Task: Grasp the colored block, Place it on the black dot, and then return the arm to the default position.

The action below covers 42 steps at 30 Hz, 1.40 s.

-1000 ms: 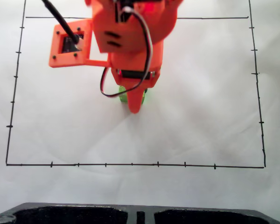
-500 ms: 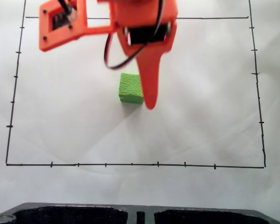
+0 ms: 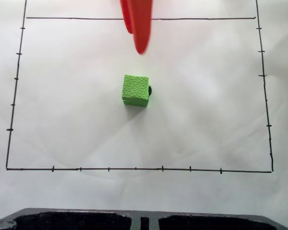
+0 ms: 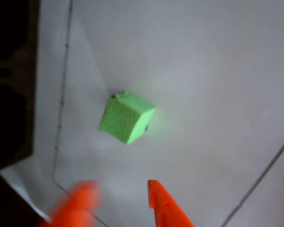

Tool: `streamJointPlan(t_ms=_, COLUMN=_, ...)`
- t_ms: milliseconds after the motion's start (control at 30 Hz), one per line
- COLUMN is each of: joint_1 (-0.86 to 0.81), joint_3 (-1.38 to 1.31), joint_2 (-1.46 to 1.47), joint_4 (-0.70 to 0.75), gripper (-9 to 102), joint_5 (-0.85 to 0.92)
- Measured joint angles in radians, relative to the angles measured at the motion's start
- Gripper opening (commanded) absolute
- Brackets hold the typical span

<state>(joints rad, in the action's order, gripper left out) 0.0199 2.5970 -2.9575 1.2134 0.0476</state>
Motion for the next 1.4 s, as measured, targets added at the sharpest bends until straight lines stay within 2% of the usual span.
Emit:
streamJointPlan(t_ms=267, joint_1=-0.034, joint_3=0.195, joint_2=-0.213, joint_4=-0.095, gripper=0, joint_5=-0.012)
streamJointPlan(t_ms=767, joint_1=-0.038, joint_3=0.437, joint_2=-0.291, joint_4=-0.310, gripper=0, joint_5=-0.018)
streamJointPlan(t_ms=1400, joint_1=-0.078, joint_3=0.449, joint_2=-0.291, joint_4=-0.316, gripper=0, joint_5=-0.092)
